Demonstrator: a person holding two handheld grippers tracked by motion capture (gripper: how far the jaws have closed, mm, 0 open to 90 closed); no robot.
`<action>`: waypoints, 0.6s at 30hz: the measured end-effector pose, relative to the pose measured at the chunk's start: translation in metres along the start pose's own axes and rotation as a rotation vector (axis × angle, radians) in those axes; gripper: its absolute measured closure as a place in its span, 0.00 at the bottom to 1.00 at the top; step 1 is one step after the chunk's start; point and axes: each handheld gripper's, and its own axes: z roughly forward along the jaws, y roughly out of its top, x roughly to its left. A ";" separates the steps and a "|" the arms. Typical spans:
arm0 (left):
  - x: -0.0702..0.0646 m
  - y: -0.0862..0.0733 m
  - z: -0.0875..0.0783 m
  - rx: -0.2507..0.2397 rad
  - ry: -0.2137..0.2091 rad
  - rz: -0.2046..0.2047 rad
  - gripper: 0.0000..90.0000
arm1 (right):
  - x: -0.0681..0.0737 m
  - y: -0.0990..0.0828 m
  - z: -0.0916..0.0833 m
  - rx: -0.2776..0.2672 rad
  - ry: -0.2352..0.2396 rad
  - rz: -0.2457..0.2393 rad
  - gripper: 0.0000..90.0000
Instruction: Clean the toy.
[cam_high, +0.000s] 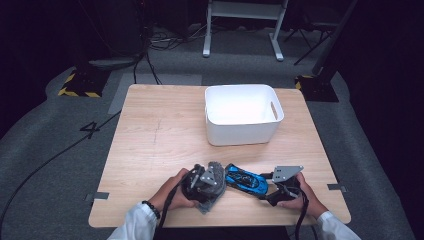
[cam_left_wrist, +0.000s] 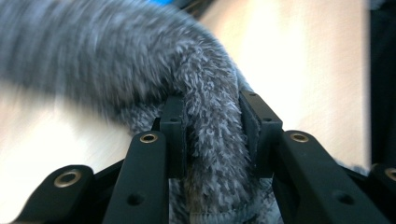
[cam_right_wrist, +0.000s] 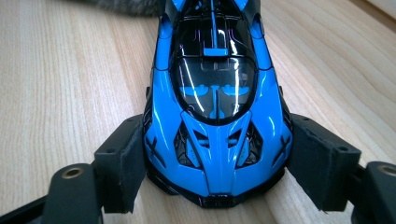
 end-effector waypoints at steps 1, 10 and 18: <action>0.003 -0.003 -0.002 0.000 0.018 -0.010 0.74 | -0.001 0.000 0.000 0.002 0.005 0.001 0.29; 0.028 -0.034 -0.022 -0.035 0.126 -0.160 0.67 | 0.000 -0.001 -0.004 0.018 0.001 0.006 0.24; 0.038 -0.053 -0.026 -0.082 0.164 -0.251 0.36 | 0.000 -0.002 -0.015 -0.004 -0.010 0.017 0.23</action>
